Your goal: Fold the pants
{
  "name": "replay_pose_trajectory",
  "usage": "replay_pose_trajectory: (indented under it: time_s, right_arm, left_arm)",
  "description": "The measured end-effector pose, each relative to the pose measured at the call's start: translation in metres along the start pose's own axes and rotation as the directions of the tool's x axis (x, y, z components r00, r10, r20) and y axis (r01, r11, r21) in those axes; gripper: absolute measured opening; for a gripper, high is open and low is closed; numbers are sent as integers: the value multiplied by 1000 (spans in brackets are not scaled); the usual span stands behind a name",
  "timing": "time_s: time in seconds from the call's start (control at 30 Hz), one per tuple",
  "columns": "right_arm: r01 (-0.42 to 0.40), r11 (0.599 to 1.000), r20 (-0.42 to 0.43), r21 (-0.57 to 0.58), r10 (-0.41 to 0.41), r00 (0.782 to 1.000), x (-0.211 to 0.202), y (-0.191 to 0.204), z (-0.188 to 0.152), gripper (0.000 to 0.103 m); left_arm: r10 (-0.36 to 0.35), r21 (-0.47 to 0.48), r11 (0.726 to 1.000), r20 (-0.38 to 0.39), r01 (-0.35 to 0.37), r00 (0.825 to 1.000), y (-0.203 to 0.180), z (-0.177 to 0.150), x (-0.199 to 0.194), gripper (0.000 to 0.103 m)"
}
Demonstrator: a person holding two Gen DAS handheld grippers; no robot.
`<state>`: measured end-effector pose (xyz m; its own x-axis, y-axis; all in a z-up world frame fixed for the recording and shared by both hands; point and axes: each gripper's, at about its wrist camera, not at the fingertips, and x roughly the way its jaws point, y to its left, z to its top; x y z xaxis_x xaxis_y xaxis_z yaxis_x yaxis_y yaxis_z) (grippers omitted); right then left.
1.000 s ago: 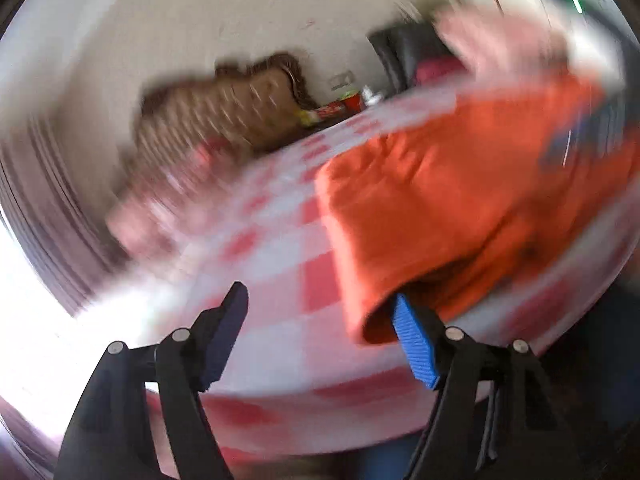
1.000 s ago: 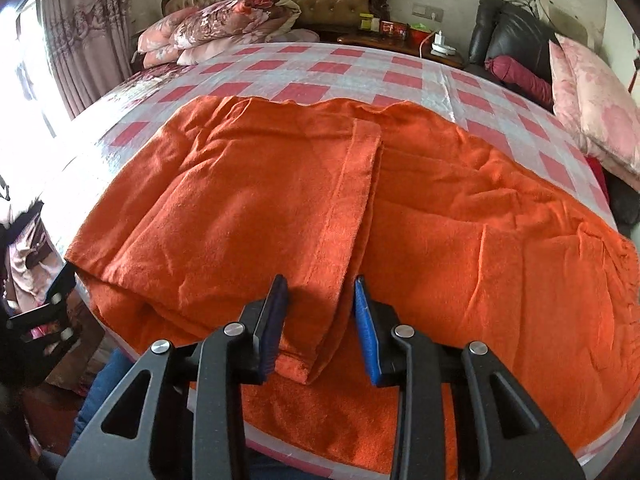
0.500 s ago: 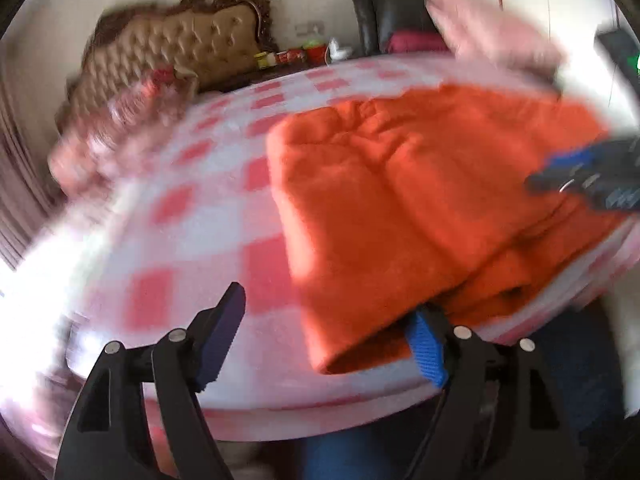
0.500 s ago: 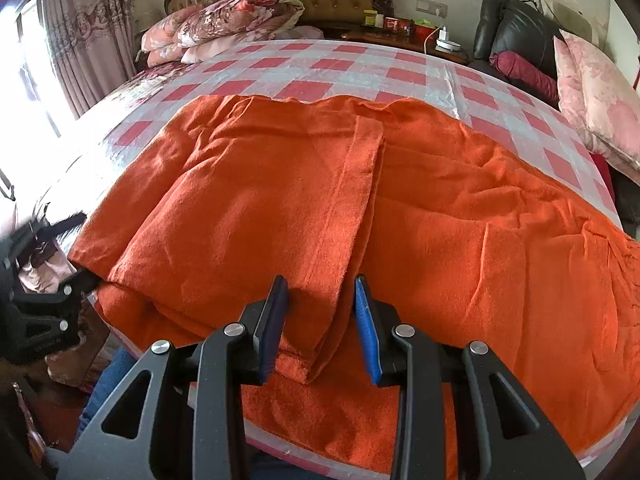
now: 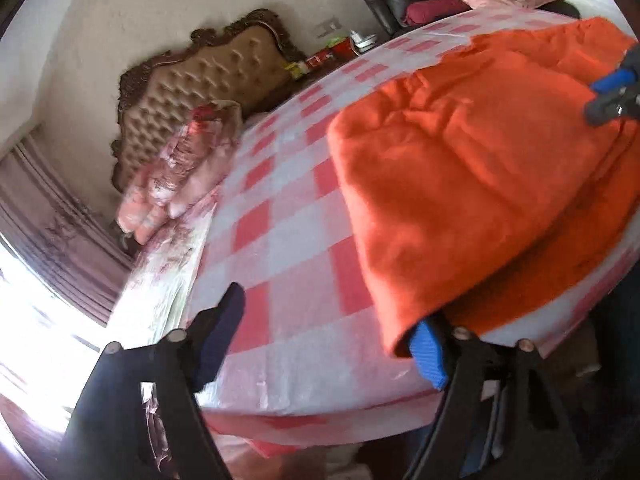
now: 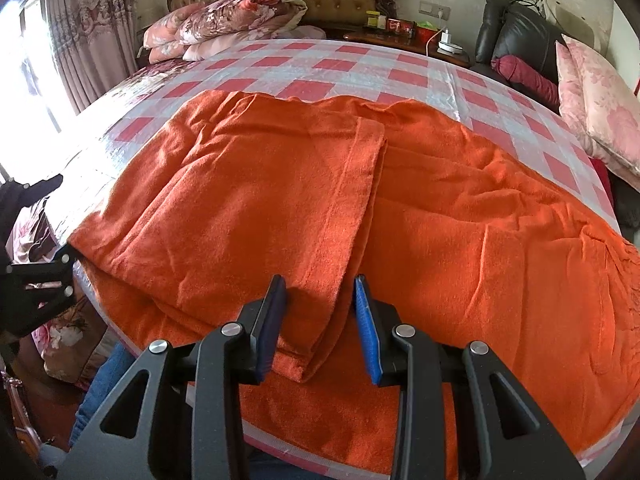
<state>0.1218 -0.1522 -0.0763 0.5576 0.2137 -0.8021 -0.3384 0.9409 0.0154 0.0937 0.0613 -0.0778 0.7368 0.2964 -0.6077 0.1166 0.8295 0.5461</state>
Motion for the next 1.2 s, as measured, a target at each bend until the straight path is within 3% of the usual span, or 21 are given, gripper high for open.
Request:
replay_pose_trajectory:
  time_s: [0.13,0.23,0.3,0.37,0.43,0.47,0.57,0.63,0.77,0.9,1.0,1.07,1.1,1.13,1.17,1.2]
  right_arm:
    - [-2,1000,5,10,2,1000,-1,-1,0,33]
    - [-10,1000,4,8,10,1000,-1,-2,0,33]
    - [-10,1000,2,2,10,1000,-2,-1,0,33]
    - [-7,1000,4,4,7,1000,-2,-1,0,33]
    - [-8,1000,6,7,8,1000,-2,-1,-1,33]
    - [-9,1000,10,9,9,1000,-2,-1,-1,34]
    - [-8,1000,31,13,8,999,0,2,-1,40]
    - [1,1000,34,9,-1,999,1,5,0,43]
    - [-20,1000,35,15,20,999,3,5,1,46]
    - [-3,1000,30,8,3,1000,5,9,4,48]
    - [-3,1000,26,9,3,1000,5,8,4,48]
    - [1,1000,21,11,-1,1000,5,8,4,49]
    - [1,1000,20,13,-1,1000,5,7,4,49]
    - [1,1000,19,14,-1,1000,6,7,5,49]
    - [1,1000,19,16,-1,1000,6,7,5,49]
    - [1,1000,15,18,-2,1000,7,7,6,50]
  left_arm:
    - [-83,58,995,30,81,996,4,-13,-20,88]
    - [-216,2,976,72,217,974,24,-22,-32,90]
    - [-260,-55,962,100,266,960,35,-25,-33,93]
    - [-217,-58,973,105,224,971,33,-21,-26,97]
    - [-86,23,996,104,84,991,15,-18,-13,97]
    - [-33,65,998,114,26,993,8,-16,-7,97]
    - [42,81,995,148,-55,988,8,1,9,97]
    - [36,117,992,113,-49,993,9,5,16,97]
    - [-66,126,991,81,55,995,18,-3,3,97]
    - [-80,167,985,158,54,984,16,-17,-8,97]
    - [-57,103,994,223,34,973,21,-17,-3,102]
    - [-53,134,991,221,24,974,16,-20,6,101]
    - [-102,122,990,229,75,968,21,-19,4,101]
    - [-225,80,974,224,212,948,32,-18,0,101]
    - [-289,54,957,234,284,928,40,-16,-2,101]
    - [-372,36,926,264,376,890,47,-17,-7,101]
